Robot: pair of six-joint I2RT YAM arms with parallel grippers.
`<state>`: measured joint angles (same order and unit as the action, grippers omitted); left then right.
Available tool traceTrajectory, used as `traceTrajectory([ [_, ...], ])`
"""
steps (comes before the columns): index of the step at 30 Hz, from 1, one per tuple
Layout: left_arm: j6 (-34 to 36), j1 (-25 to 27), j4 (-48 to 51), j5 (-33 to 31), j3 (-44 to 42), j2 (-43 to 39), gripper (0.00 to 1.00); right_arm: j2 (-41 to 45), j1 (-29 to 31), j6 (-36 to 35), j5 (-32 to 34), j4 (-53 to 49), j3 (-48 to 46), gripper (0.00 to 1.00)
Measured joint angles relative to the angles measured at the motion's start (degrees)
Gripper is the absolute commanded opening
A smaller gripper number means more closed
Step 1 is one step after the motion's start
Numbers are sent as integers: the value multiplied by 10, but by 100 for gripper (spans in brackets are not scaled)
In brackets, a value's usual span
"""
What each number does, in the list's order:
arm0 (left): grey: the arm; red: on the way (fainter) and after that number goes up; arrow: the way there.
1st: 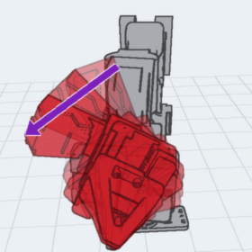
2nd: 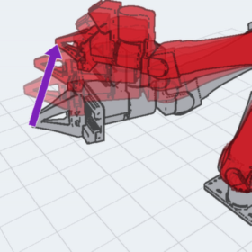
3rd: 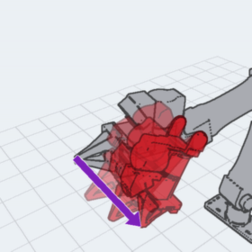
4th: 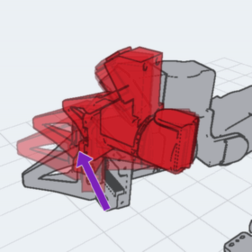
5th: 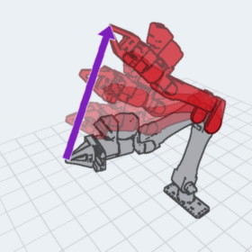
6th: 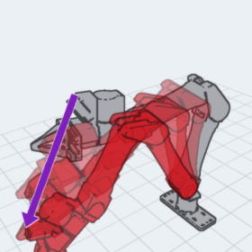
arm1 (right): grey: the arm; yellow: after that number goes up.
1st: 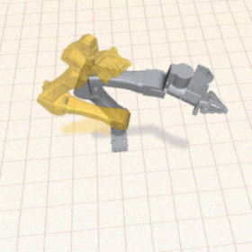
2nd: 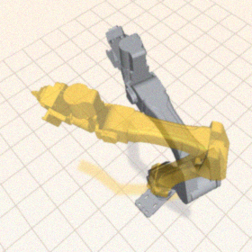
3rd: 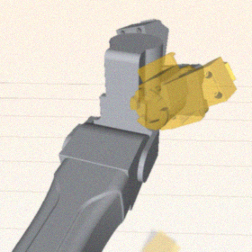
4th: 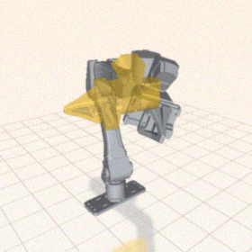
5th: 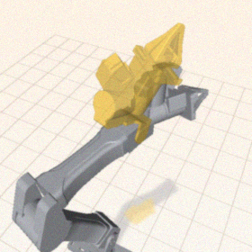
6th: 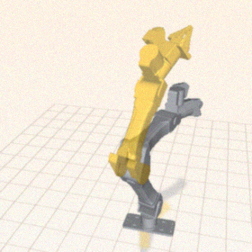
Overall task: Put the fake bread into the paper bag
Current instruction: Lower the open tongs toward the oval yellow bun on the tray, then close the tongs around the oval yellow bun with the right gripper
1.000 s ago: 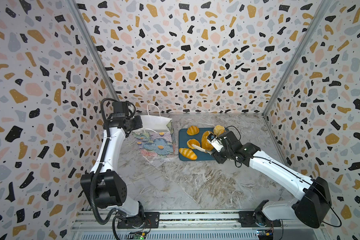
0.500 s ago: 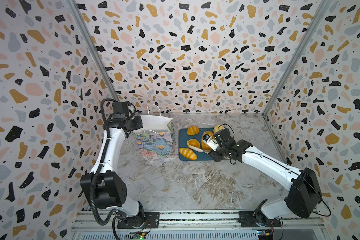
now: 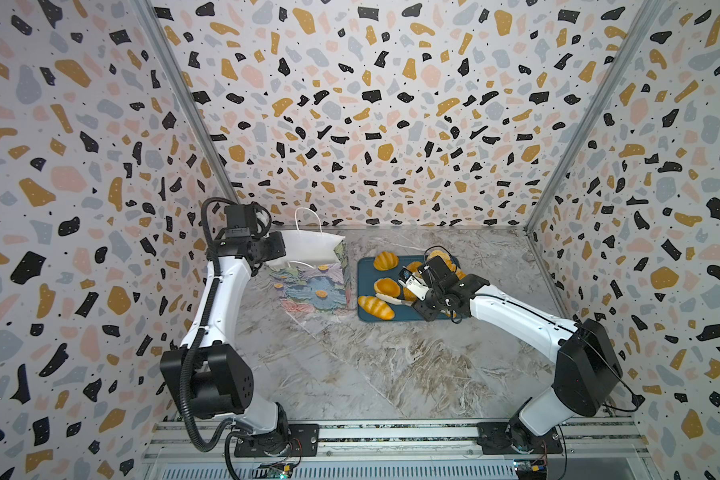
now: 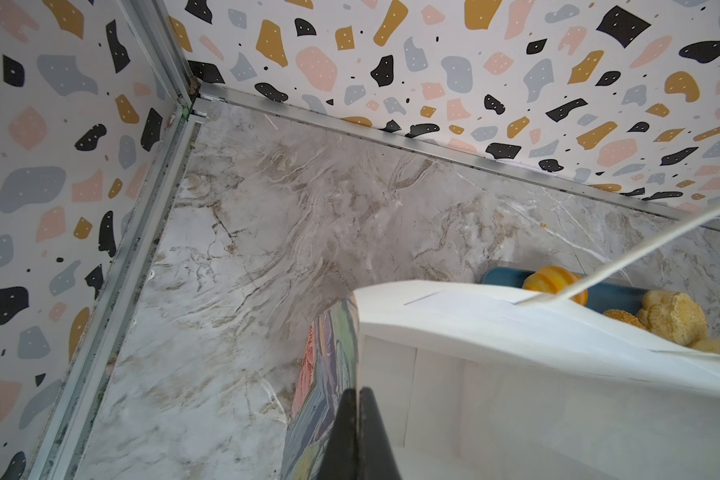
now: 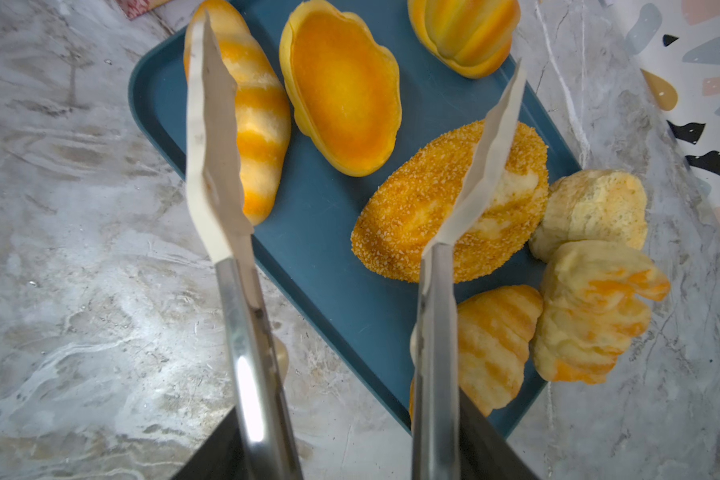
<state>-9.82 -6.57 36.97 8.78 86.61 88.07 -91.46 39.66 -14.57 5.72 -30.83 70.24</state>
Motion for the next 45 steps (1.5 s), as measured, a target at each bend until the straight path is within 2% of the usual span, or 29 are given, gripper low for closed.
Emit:
traceTrajectory([
  [20,0,0,-7,8,-4,0,0,-90,-4,-15,4,-8,61,61],
  [36,-1,0,-11,13,-7,-1,0,-121,-12,-16,7,-24,88,57],
  [45,-2,0,-11,14,-7,-1,0,-121,-44,-9,3,-32,100,57],
])
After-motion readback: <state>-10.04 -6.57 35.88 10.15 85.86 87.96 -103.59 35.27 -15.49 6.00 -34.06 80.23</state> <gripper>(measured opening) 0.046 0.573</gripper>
